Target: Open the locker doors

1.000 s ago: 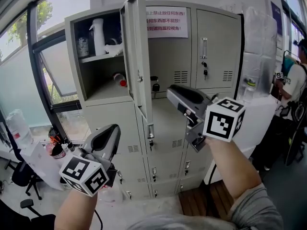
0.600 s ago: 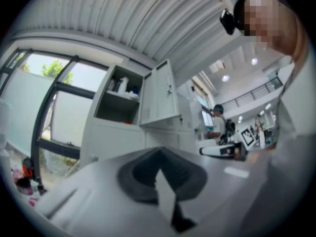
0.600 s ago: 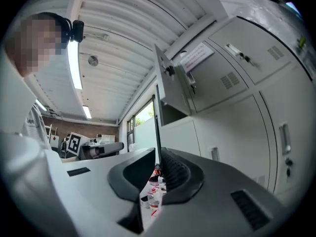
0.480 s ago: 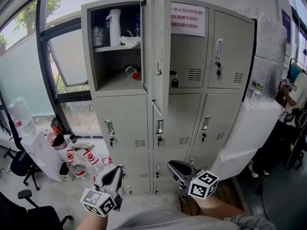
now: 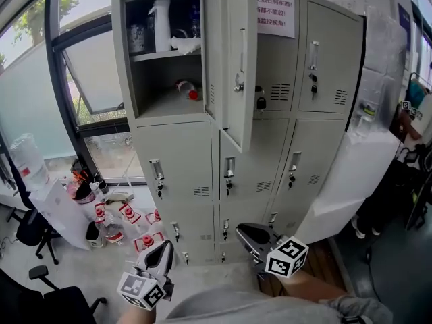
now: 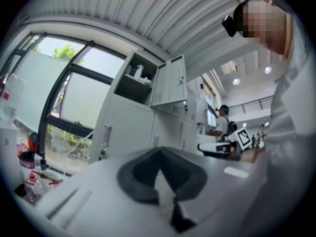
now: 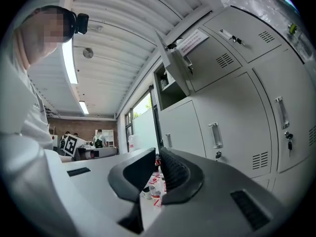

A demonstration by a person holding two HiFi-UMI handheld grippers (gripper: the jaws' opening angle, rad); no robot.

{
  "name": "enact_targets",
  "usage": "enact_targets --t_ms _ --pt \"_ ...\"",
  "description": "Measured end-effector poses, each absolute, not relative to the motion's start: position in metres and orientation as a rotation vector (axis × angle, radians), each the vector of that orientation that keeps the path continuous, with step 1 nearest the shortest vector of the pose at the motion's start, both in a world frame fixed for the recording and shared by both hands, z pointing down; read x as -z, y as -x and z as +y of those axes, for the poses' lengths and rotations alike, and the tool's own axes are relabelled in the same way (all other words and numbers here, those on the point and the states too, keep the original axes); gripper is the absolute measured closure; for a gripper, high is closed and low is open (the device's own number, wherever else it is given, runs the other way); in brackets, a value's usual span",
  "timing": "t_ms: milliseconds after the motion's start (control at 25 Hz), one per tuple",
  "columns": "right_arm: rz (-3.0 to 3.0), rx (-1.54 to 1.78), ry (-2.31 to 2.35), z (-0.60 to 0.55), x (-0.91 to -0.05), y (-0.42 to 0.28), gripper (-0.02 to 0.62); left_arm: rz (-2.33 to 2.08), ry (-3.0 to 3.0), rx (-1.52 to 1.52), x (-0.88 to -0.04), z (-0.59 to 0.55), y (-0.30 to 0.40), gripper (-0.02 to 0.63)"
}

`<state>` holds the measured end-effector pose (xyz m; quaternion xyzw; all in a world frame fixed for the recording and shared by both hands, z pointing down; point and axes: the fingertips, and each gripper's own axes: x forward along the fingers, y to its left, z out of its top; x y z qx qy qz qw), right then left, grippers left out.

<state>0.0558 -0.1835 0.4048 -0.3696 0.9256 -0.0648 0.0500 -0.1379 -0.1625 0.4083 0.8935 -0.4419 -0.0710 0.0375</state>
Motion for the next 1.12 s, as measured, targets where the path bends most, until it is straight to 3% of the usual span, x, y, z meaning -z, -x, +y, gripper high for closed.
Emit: enact_targets --t_ms 520,1000,1120 --pt "2.912 0.244 1.050 -0.198 -0.426 -0.029 0.560 -1.475 -2.622 0.253 -0.432 -0.165 0.161 0.601" --pt "3.004 0.087 1.088 -0.307 -0.417 0.122 0.557 -1.527 -2.604 0.267 -0.442 -0.221 0.258 0.601" --pt "3.007 0.022 1.188 -0.346 -0.417 0.161 0.528 -1.491 -2.637 0.262 -0.439 -0.244 0.290 0.601"
